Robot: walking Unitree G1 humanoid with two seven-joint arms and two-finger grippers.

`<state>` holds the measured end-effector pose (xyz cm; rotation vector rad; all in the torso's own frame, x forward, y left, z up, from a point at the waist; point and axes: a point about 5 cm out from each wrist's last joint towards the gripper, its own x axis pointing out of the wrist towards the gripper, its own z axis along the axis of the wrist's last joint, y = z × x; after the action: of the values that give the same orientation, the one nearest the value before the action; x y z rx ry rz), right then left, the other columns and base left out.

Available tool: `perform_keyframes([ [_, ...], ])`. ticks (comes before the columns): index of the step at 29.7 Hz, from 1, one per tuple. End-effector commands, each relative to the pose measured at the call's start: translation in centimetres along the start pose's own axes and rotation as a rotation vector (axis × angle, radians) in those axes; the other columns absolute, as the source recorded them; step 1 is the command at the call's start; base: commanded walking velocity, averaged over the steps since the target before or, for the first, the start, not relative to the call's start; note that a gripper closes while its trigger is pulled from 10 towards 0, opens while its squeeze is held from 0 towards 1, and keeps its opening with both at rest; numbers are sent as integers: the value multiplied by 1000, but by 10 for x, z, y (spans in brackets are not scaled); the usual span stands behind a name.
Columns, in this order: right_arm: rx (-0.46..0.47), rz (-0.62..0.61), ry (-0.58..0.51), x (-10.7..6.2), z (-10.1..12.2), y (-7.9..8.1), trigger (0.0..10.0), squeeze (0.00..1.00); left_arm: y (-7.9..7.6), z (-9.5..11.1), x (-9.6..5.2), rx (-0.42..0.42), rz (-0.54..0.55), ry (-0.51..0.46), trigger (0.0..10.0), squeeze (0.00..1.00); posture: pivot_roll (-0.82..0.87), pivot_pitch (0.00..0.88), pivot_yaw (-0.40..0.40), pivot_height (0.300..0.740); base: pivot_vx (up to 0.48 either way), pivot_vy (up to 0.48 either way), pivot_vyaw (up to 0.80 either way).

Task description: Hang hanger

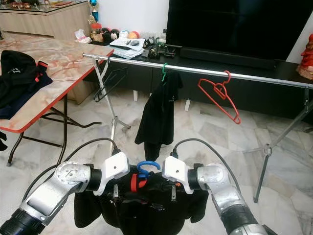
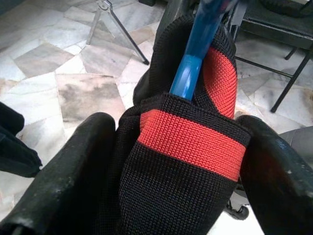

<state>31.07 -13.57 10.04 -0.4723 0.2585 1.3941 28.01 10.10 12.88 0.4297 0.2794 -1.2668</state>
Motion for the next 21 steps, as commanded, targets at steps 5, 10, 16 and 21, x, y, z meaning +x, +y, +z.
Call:
perform_keyframes([
  [5, -29, -1, -40, -1, 10, -1, 0, 0, -2, -2, 3, 1, -15, 23, 0, 0, 156, 30, -21, 740, 0, 0, 0],
  [10, -27, 5, -40, -1, 10, 0, 0, 0, -2, -2, 3, -2, -14, 23, 0, 0, 156, 30, -21, 740, 0, 0, 0],
  [16, -25, 8, -39, -1, 10, 0, 0, 0, -2, -2, 4, 0, -14, 29, 0, 0, 156, 29, -21, 740, 0, 0, 0],
  [21, -24, 10, -41, -1, 10, 1, 0, 0, -3, -3, 4, 7, -14, 44, 0, 0, 157, 30, -22, 740, 0, 0, 0],
])
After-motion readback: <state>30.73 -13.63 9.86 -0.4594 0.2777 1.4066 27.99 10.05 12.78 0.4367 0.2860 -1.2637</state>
